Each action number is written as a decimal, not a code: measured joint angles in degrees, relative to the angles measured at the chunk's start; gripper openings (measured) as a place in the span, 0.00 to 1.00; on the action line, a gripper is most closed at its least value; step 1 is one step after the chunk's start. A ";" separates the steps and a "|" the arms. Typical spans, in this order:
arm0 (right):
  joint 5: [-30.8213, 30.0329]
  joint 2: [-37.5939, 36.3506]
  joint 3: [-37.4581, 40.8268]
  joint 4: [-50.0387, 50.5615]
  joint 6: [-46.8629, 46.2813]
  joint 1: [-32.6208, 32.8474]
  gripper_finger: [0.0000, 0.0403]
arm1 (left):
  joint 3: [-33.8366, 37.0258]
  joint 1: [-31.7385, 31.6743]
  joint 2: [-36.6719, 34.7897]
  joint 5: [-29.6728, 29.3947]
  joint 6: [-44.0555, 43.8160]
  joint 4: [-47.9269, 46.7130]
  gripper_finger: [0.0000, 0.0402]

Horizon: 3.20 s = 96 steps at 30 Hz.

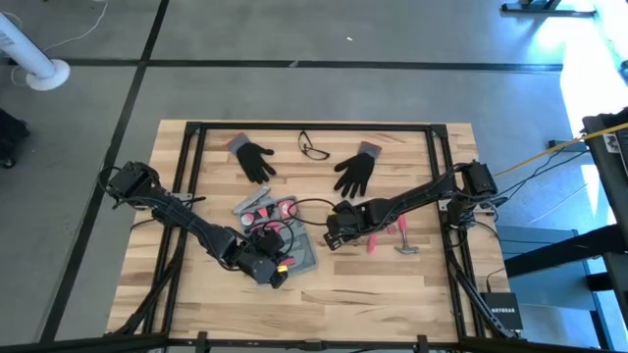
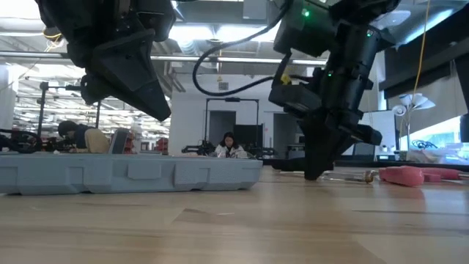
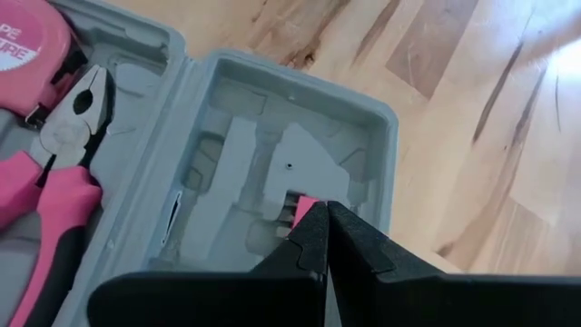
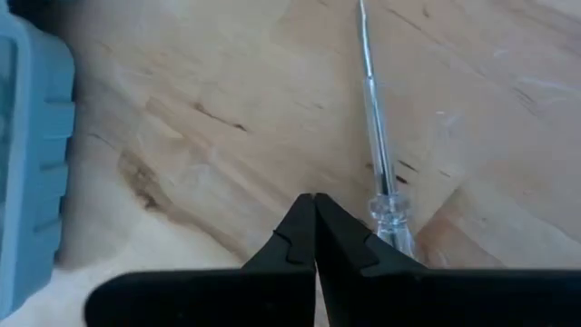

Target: Prefit tool cases

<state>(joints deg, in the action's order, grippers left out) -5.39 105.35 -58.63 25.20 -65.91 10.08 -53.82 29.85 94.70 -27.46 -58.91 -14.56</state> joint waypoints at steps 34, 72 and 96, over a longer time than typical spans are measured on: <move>-5.28 -0.95 0.15 7.97 -8.79 -3.09 0.00 | 0.00 0.00 0.00 -0.28 0.41 0.06 0.00; -5.31 -7.94 -10.03 28.44 7.52 -1.17 0.00 | 0.00 0.01 0.00 -0.28 2.09 0.13 0.00; -4.46 -15.62 -0.84 25.21 -20.80 10.41 0.00 | 0.01 -2.47 0.00 0.13 6.25 0.16 0.00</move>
<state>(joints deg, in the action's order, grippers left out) -9.86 89.72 -59.47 50.41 -86.72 20.49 -53.81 27.38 94.70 -27.34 -52.66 -14.39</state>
